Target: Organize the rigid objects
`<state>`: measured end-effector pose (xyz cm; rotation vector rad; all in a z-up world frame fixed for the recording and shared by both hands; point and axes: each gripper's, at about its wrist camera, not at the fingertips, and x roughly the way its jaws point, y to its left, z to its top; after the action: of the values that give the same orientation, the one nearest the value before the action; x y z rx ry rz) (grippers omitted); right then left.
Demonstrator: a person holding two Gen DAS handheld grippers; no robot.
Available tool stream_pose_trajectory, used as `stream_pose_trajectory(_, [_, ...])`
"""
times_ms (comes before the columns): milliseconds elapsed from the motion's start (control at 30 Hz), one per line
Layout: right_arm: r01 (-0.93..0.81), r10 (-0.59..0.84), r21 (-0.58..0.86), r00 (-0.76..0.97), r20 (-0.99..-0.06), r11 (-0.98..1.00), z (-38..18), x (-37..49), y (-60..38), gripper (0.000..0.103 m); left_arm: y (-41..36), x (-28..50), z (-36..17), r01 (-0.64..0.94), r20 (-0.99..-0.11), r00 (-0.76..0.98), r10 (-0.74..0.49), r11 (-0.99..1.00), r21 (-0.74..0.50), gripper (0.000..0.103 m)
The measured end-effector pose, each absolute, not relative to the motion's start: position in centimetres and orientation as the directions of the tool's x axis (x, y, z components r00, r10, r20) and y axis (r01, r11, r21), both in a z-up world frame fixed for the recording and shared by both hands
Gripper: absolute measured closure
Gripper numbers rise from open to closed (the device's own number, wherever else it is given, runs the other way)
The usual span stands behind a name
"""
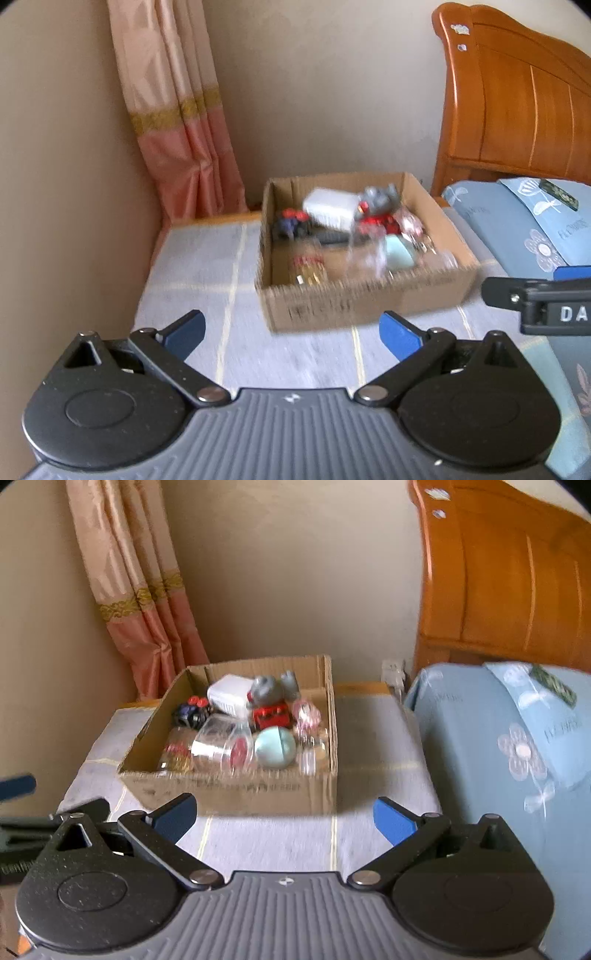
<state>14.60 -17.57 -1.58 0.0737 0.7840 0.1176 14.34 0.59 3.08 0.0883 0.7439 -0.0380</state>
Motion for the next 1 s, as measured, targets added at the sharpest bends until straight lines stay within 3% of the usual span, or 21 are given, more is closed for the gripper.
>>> stream_pose_trajectory(167, [-0.059,0.066,0.034,0.692,-0.718,0.998,-1.9,12.7,-17.2,0.000,0.1,12.1,3.2,0.046,-0.670,0.741,0.040,0.993,0.109,0.003])
stream_pose_trajectory(1000, [-0.082,0.069,0.013,0.729,-0.681,0.997,-0.1,10.1,-16.4,0.000,0.1,9.4,5.1,0.013,-0.634,0.771,0.056,0.995,0.103,0.003])
